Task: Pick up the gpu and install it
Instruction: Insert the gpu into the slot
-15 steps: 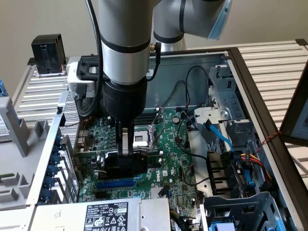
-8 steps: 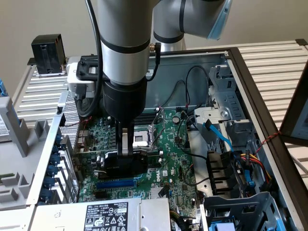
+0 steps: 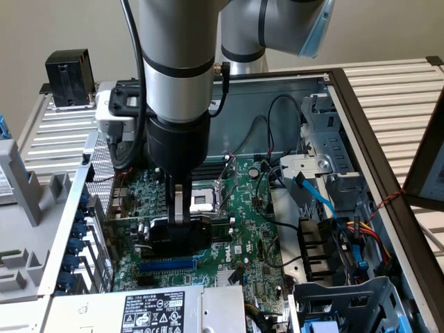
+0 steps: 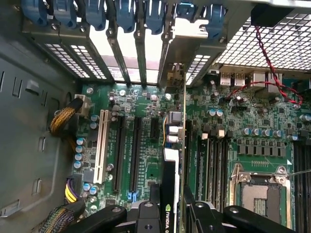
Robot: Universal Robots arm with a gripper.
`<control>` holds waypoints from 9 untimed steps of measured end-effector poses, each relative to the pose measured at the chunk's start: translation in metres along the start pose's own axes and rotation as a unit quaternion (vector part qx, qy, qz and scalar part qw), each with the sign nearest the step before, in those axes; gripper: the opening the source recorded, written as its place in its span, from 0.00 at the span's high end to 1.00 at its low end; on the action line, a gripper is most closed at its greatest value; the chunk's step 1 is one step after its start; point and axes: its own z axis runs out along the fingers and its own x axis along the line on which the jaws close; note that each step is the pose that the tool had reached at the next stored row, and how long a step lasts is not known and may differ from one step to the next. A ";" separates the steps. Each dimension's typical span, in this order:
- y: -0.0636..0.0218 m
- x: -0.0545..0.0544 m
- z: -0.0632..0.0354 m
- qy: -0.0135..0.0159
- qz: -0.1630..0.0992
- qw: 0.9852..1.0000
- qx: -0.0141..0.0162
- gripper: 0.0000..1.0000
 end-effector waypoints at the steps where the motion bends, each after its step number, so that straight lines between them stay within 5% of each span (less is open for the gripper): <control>1: 0.0000 0.000 0.0004 0.000 0.000 1.000 0.000 0.73; 9: 0.0007 0.000 0.0069 0.000 0.000 1.000 0.000 0.73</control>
